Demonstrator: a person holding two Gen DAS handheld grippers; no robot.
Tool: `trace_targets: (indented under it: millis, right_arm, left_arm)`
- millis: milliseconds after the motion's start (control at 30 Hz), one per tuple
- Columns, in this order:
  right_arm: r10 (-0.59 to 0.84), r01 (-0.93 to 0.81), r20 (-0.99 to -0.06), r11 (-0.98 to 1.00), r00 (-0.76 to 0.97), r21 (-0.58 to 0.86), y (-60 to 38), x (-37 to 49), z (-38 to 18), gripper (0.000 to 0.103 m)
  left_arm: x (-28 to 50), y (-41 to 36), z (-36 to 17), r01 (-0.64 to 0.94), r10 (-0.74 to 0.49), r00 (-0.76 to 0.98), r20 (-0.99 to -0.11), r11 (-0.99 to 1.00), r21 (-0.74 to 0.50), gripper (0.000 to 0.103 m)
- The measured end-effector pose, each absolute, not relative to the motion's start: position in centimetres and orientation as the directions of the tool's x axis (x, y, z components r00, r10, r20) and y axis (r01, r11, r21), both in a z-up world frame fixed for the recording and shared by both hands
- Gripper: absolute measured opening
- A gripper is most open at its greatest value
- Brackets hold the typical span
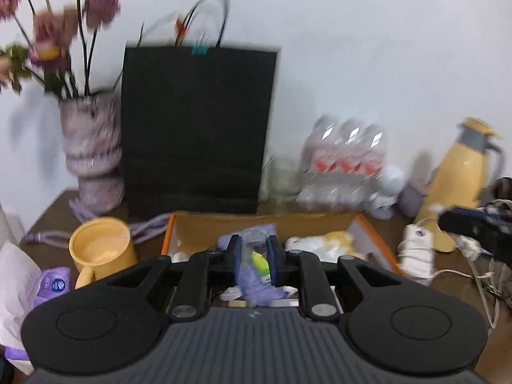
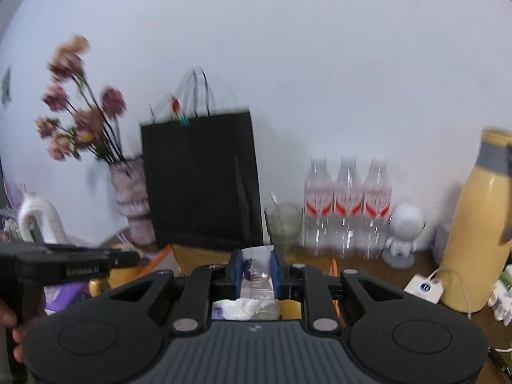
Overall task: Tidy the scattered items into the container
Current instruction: 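Open the right gripper to drop the plastic bag into the box, then withdraw both open grippers up and away from the box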
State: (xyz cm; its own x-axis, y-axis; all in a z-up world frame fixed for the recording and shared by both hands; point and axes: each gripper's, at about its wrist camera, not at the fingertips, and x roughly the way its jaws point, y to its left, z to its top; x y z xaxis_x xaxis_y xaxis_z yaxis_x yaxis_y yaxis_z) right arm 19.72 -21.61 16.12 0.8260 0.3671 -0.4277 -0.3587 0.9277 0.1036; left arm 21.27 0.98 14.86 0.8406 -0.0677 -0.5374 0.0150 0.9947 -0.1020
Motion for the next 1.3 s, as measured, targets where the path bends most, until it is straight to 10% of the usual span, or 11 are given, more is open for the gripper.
trace_targets:
  millis: [233,533,733,1300]
  right_arm:
    - [0.336,-0.307,-0.729,0.935,0.597,0.178,-20.3,29.8,10.9,0.017]
    - [0.264,-0.259,-0.854,0.953,0.448,0.159,-19.0,33.3,5.4,0.017]
    - [0.264,-0.244,-0.867,0.954,0.422,0.172,-19.0,33.7,5.3,0.035]
    - [0.282,-0.224,-0.853,0.954,0.439,0.201,-18.9,31.5,13.7,0.081]
  left_arm:
    - [29.3,1.8,10.8,-0.02,-0.104,0.647,-0.756,0.988,-0.153,0.017]
    - [31.9,2.2,6.3,-0.044,-0.048,0.532,-0.845,0.996,-0.084,0.019]
    - [32.2,2.0,5.8,-0.007,-0.046,0.493,-0.869,0.998,-0.058,0.025]
    - [29.9,1.6,14.2,-0.057,-0.028,0.425,-0.905,0.997,-0.057,0.087]
